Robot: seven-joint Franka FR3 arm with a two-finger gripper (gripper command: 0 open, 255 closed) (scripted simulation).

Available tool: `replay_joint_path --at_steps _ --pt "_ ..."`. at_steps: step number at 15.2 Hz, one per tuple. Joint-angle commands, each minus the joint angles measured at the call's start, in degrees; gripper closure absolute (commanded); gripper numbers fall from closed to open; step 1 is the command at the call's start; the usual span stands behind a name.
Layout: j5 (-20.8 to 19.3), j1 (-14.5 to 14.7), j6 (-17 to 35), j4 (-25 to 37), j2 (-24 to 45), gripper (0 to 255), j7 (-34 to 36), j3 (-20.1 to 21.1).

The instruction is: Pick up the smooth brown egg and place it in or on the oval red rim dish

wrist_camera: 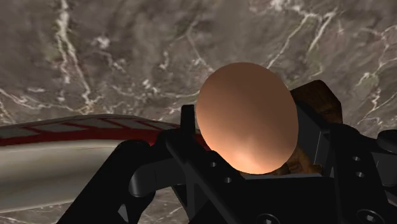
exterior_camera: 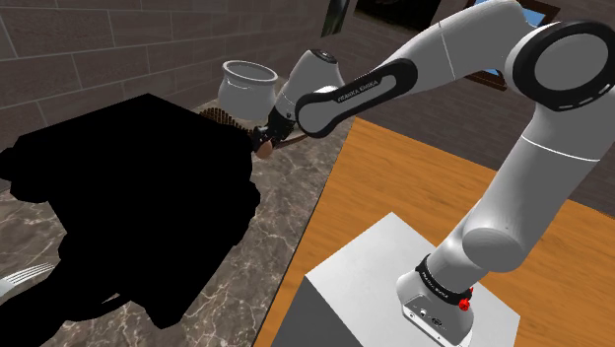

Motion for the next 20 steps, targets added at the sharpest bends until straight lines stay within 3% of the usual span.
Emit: replay_joint_path --at_steps 1,20 --pt "0.7 -0.1 -1.5 0.3 -1.2 255 -0.4 0.3" --pt "5.0 -1.3 -14.1 6.1 -8.3 255 -4.8 0.2"
